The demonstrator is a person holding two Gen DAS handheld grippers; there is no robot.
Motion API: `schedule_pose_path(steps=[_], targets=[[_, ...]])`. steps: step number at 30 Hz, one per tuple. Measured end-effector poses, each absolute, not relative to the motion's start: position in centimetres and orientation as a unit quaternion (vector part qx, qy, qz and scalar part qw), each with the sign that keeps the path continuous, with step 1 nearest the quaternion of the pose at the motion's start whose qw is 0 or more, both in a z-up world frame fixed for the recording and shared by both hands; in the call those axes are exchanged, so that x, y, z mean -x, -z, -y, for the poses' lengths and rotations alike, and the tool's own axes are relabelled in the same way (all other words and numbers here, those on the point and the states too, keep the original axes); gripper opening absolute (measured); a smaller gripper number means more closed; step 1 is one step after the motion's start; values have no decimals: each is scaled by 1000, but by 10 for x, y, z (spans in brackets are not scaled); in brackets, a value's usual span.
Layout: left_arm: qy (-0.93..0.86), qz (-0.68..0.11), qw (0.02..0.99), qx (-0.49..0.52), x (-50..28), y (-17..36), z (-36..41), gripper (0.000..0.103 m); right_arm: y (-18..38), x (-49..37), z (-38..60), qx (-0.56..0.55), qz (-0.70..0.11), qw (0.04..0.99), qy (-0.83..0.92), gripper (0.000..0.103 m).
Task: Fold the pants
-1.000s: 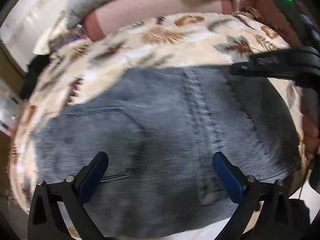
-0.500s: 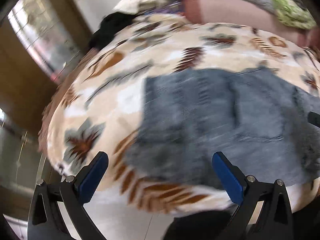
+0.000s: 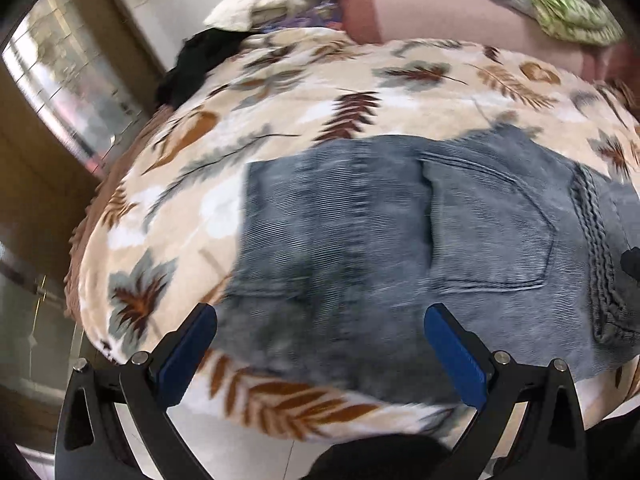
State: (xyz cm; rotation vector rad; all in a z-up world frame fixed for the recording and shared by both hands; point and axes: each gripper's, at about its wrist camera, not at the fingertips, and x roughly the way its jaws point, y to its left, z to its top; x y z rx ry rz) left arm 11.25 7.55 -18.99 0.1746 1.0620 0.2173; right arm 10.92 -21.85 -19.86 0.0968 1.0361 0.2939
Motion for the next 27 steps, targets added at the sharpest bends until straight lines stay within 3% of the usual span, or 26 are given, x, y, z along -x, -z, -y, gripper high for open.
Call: schedule_pose_path(steps=[11,17,23,27], targets=[[-77,-571,808,-128,-150,221,-37,103,216,-112,214,-19,-540,831,-134,31],[-79,-598,792,-96,-157,220,-47,103,211,-111,210,-43,-547,820,-165,31],[-106,-586,799,-88,-134,194,-52,103,173,-108,206,-49,-454,875,-158,31],[-107,-564,813,-92,-111,167,-50,103,168,-111,198,-35,-433,888,-151,31]])
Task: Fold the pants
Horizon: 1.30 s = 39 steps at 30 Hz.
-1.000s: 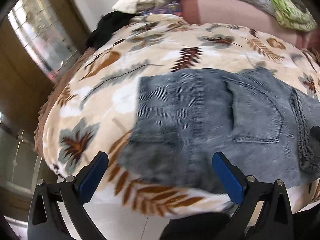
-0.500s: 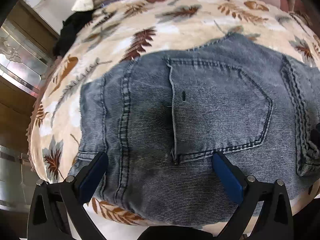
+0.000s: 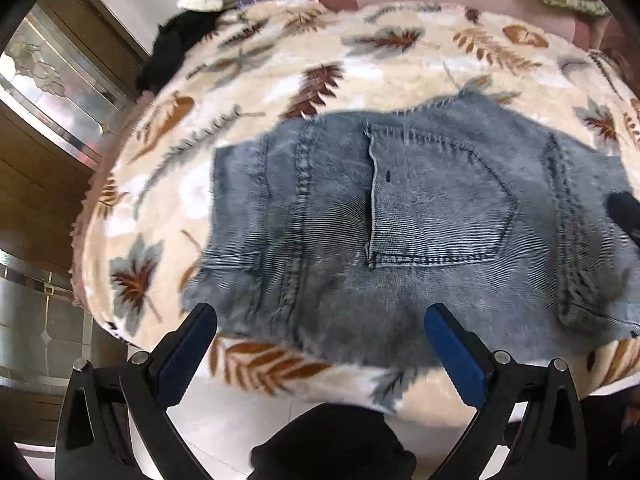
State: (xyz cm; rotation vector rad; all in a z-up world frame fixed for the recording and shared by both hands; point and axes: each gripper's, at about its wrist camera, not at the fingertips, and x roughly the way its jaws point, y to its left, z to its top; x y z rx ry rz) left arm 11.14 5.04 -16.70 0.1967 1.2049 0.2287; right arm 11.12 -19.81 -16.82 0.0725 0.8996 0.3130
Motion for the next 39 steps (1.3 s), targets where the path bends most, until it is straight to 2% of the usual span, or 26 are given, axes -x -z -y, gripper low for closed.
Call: schedule_pose_path(steps=[8,14,17,25,31,39], targets=[[-101,-521,845,-70,-77,115,-62,103,163,-104,181,-51,-408,896,-167,32],[-110,-516,848,-53,-69,112,-90,103,151,-99,180,-60,-379,907,-174,32],[-136,-516,845,-31,-64,115,-121,103,155,-107,180,-101,-391,897,-179,32],[-213,-533,818,42,-44,152,-217,103,174,-102,140,-36,-413,883,-221,32],[-181,-530,823,94,-39,170,-229,103,180,-100,118,-59,-437,857,-265,32],[-134,-536,822,135,-65,185,-229,103,171,-77,123,-40,-421,869,-257,32]])
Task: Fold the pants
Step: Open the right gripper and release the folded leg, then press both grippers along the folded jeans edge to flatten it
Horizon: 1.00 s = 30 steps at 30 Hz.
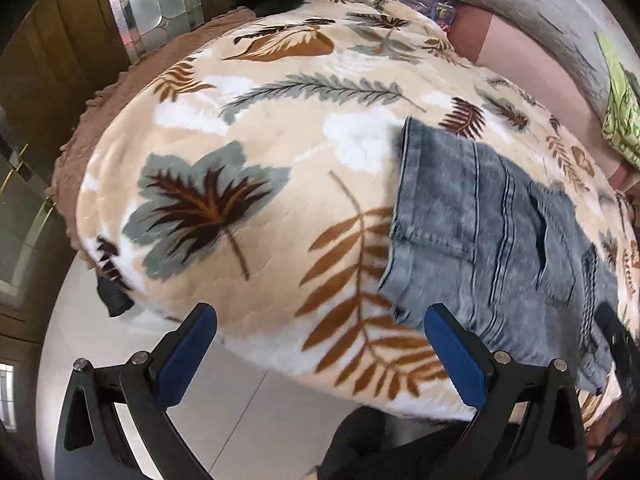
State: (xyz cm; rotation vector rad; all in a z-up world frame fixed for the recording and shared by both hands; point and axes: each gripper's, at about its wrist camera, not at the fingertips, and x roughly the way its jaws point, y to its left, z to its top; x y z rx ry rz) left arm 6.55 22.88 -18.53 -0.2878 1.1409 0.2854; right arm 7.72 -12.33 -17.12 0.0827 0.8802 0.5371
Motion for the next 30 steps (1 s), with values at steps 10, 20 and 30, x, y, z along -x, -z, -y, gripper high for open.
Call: schedule_pose_path(steps=[10,20,30], targets=[[-91,-549,814,165,-89,204,-211,103,164,-80,170,-85,-392,883,-242,37],[-78,-569,802,167,-111,231,-181,102,192,-94,187,-88,-421,867,-251,37],[-73,-526,839,121,-117,211,-146,44,194,-99,201,-97,-431,865,-237,37]])
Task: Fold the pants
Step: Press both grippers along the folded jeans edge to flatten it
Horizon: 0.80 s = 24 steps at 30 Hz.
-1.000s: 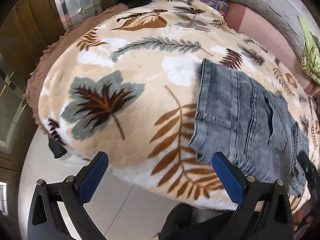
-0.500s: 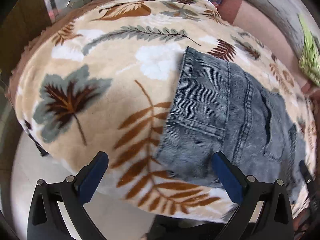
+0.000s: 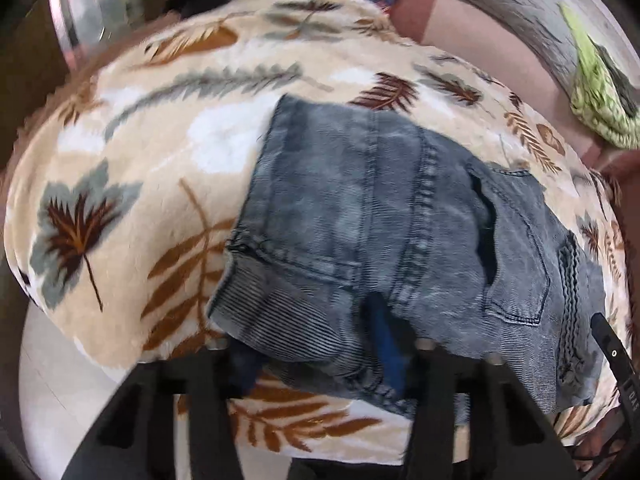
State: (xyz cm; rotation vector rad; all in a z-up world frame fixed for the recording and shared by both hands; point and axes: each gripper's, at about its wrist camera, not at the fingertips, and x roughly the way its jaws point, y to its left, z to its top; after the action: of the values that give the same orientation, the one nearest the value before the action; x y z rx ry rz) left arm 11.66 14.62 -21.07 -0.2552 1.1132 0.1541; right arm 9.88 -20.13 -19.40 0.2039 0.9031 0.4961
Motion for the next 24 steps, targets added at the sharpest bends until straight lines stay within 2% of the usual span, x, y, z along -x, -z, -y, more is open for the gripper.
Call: schedule_pose_path(steps=[3,4,8,12,17,19,24], targets=[[-92,-518,843,114,-119,207,-148,27,192,-97,207,-109,-429,865,-235,37],[-93,-518,843,111,-120,204,-147,24,190,-96,208,-112,-425,866,-237,37],[-85,-510,850,101,-116,188,-150,20,189,-95,207,-117,-426,865,-240,37],[-72,-514,847,119,-109,185,-163,23,190,-95,203,-114,-427,864,-241,37],[-83,-527,828,175,-100,201,-190,64,191,-94,201,-114,-427,864,-240,37],[-83,-523,827,189,-93,203,-196,70,192,-95,198,-112,-430,863,-241,37],[-78,-523,815,234,-77,204,-205,77,195,-97,186,-104,-433,860,-250,37]])
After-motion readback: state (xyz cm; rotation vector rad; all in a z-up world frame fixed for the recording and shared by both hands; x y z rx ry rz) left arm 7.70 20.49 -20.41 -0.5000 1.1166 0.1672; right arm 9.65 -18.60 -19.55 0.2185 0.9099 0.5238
